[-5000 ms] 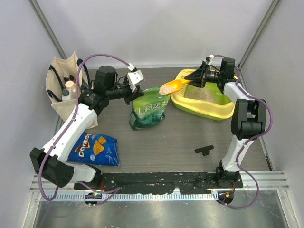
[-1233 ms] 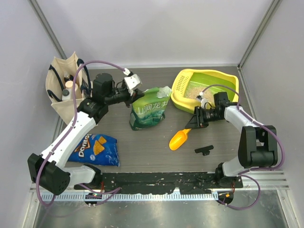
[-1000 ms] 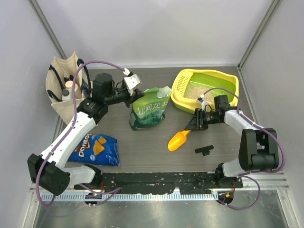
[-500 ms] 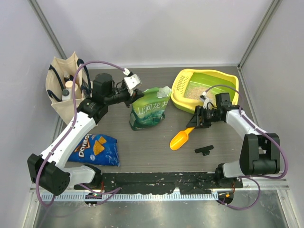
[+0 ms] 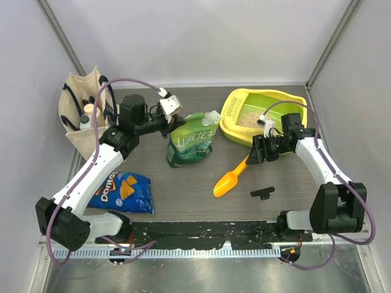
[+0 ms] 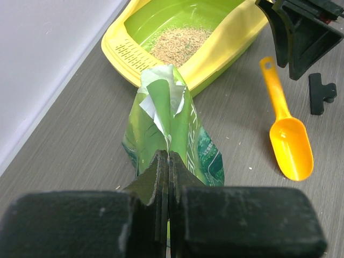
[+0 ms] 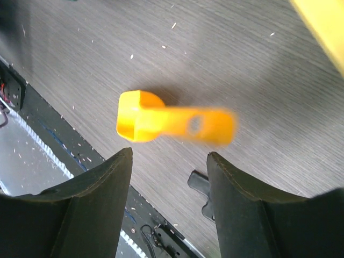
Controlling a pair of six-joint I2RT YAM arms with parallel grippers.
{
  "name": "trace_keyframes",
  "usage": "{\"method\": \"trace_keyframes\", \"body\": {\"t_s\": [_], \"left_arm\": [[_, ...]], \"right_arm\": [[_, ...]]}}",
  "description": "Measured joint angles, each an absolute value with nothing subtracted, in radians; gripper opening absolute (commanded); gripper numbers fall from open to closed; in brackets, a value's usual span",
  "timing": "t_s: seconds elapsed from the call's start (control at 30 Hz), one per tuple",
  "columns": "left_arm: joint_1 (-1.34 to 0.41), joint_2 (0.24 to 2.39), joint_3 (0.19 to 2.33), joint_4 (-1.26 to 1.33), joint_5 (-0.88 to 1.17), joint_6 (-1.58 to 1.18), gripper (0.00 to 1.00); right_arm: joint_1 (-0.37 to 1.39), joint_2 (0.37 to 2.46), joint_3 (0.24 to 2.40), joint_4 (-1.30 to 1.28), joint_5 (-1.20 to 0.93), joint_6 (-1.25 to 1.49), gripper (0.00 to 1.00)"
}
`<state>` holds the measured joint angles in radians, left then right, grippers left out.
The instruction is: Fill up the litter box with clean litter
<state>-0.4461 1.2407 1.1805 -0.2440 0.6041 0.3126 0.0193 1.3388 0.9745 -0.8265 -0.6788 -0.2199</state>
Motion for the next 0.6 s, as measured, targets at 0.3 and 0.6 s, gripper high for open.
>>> {"method": "trace_keyframes", "body": {"t_s": [0.3, 0.6], "left_arm": [[-0.446, 1.248, 1.179, -0.236, 0.612, 0.3, 0.0], [-0.446, 1.266, 1.212, -0.269, 0.614, 0.3, 0.43]], "right_arm": [[0.02, 1.266, 0.976, -0.882, -0.68, -0.3, 0.63], [0.061, 1.351, 1.173, -0.6, -0.762, -0.116, 0.69]]}}
